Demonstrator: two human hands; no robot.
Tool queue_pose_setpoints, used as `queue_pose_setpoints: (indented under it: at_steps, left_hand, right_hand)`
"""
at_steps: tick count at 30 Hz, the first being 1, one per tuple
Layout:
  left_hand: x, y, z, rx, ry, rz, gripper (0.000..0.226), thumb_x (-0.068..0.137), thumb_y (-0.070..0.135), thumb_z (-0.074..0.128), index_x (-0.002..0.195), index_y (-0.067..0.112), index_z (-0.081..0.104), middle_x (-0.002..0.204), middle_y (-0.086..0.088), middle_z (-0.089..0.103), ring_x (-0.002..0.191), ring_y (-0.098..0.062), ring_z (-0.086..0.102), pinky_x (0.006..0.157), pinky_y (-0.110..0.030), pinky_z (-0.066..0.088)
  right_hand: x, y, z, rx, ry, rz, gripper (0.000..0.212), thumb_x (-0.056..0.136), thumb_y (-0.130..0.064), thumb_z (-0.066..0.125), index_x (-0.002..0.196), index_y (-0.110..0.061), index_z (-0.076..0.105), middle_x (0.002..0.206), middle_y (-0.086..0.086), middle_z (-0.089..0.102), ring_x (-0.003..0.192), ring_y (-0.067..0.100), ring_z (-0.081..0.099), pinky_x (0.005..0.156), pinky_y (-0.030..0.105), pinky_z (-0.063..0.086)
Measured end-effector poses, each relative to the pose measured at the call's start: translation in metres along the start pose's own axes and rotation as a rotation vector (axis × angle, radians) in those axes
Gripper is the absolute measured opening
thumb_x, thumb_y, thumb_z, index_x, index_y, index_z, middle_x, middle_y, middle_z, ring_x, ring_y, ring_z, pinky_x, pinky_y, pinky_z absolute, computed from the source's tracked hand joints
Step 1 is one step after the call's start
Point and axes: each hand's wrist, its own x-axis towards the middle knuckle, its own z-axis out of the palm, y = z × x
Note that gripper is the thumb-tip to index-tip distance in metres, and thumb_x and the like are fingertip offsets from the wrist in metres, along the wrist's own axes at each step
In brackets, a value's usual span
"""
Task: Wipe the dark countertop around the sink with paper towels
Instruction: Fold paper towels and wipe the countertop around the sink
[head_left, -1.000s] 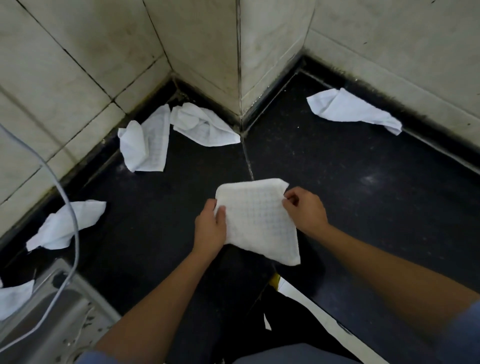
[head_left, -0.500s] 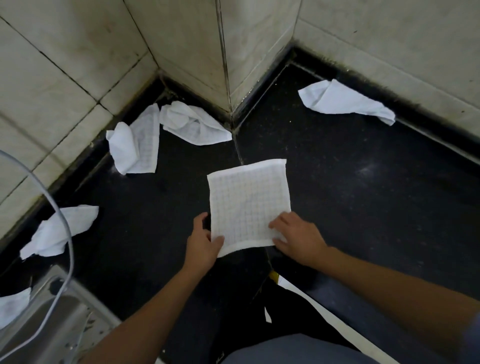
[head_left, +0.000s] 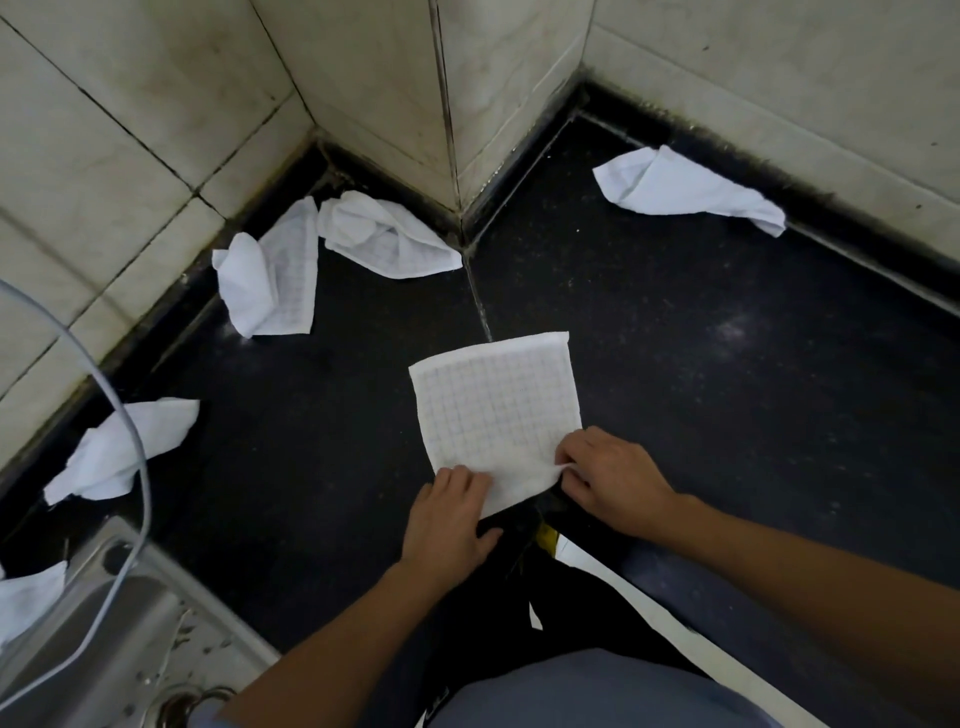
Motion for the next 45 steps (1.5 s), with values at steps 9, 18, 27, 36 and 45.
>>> queue_pose_setpoints:
  at_steps: [9, 18, 27, 36, 45]
  left_hand:
    - [-0.012, -0.018, 0.005, 0.153, -0.032, 0.236, 0.04, 0.045, 0.01, 0.079, 0.08, 0.018, 0.059, 0.073, 0.002, 0.057, 0.066, -0.017, 0.056, 0.054, -0.028, 0.048]
    - [0.004, -0.028, -0.041, -0.587, -0.076, -0.255, 0.033, 0.077, -0.004, 0.053, 0.102, 0.018, 0.054, 0.083, 0.0, 0.057, 0.07, -0.014, 0.053, 0.058, -0.021, 0.042]
    - [0.083, -0.048, -0.057, -1.106, -0.055, -0.756, 0.005, 0.09, 0.017, 0.059, 0.093, 0.014, 0.061, 0.105, -0.008, 0.061, 0.093, -0.023, 0.059, 0.066, -0.035, 0.053]
    - [0.097, -0.046, -0.046, -0.764, 0.247, -0.681, 0.008, 0.084, 0.007, 0.064, 0.083, 0.014, 0.065, 0.088, -0.005, 0.067, 0.082, -0.018, 0.064, 0.074, -0.033, 0.054]
    - [0.093, -0.05, -0.042, -0.428, 0.217, -0.648, 0.012, 0.083, 0.017, 0.067, 0.093, 0.013, 0.061, 0.092, -0.007, 0.063, 0.084, -0.024, 0.061, 0.068, -0.032, 0.047]
  right_hand:
    - [-0.038, 0.024, 0.014, -0.161, -0.091, -0.142, 0.021, 0.069, -0.022, 0.044, 0.078, -0.022, 0.063, 0.073, -0.005, 0.063, 0.063, 0.017, 0.062, 0.054, 0.025, 0.046]
    - [-0.007, 0.018, -0.035, 0.216, -0.007, 0.201, 0.015, 0.09, -0.029, 0.063, 0.1, -0.02, 0.071, 0.082, -0.009, 0.066, 0.074, 0.009, 0.06, 0.066, 0.023, 0.04]
    - [0.075, 0.036, -0.03, 0.147, -0.019, 0.418, 0.023, 0.092, -0.029, 0.058, 0.109, -0.018, 0.068, 0.099, 0.003, 0.067, 0.091, 0.023, 0.063, 0.074, 0.034, 0.051]
    - [0.072, 0.042, -0.021, 0.157, 0.049, 0.493, 0.02, 0.093, -0.027, 0.057, 0.106, -0.014, 0.065, 0.093, 0.004, 0.066, 0.086, 0.024, 0.063, 0.069, 0.032, 0.048]
    - [0.073, 0.034, -0.031, -0.115, 0.071, 0.494, 0.027, 0.093, -0.038, 0.054, 0.109, -0.017, 0.053, 0.102, 0.005, 0.063, 0.09, 0.026, 0.061, 0.067, 0.033, 0.044]
